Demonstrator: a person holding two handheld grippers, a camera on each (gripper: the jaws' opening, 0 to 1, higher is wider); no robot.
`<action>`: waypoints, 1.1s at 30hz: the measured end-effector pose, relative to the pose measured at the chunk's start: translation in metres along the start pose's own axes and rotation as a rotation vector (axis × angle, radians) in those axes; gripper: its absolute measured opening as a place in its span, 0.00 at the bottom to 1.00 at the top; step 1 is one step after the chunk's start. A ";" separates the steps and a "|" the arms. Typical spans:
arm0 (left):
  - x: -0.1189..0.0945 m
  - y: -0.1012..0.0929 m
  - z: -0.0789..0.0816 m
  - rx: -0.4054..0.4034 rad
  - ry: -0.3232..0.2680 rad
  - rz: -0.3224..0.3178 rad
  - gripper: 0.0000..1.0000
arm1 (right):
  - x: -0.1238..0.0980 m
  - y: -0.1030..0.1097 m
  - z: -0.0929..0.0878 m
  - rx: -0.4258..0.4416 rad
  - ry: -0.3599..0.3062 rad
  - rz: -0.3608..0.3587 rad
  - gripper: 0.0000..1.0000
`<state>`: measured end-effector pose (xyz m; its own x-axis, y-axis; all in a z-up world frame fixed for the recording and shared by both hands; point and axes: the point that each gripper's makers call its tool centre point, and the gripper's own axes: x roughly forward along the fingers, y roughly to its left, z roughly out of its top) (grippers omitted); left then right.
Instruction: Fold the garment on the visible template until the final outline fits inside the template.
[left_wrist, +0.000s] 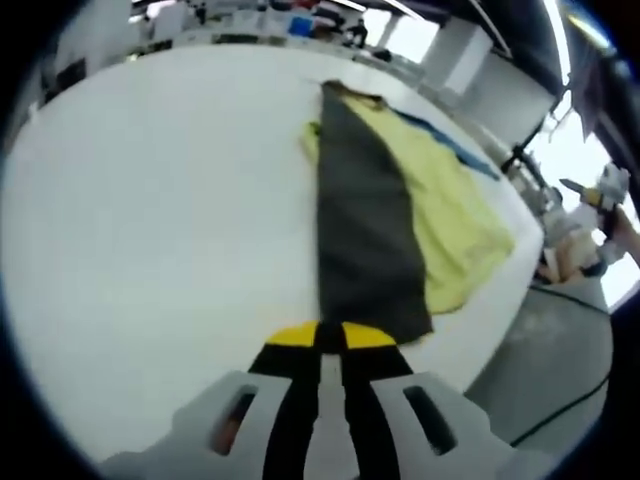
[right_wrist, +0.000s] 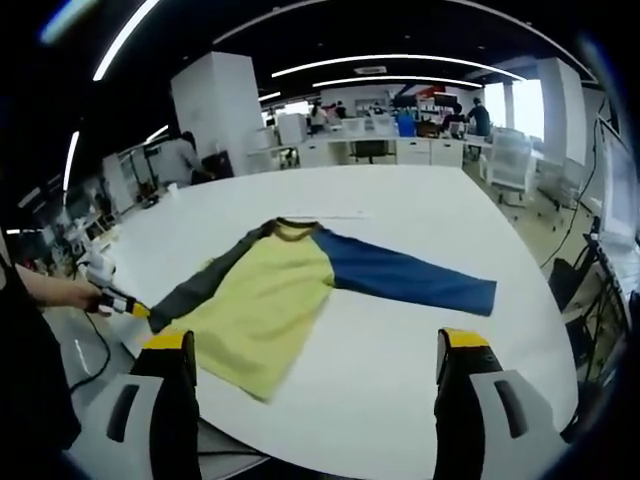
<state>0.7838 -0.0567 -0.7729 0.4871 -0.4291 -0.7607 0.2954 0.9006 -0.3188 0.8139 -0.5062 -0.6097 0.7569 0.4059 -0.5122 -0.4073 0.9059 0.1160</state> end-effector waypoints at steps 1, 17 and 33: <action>0.000 0.000 -0.001 0.000 0.001 0.000 0.00 | 0.000 0.000 0.000 0.000 0.000 -0.001 1.00; -0.021 0.009 0.016 -0.105 -0.060 0.015 0.00 | 0.000 0.006 -0.001 0.010 -0.010 0.001 1.00; -0.076 0.043 0.075 -0.155 -0.218 0.110 0.00 | -0.008 0.014 -0.004 0.004 -0.009 0.004 0.99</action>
<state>0.8216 0.0089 -0.6863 0.6791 -0.3182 -0.6615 0.1099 0.9351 -0.3370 0.8000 -0.4974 -0.6069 0.7601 0.4105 -0.5037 -0.4083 0.9048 0.1213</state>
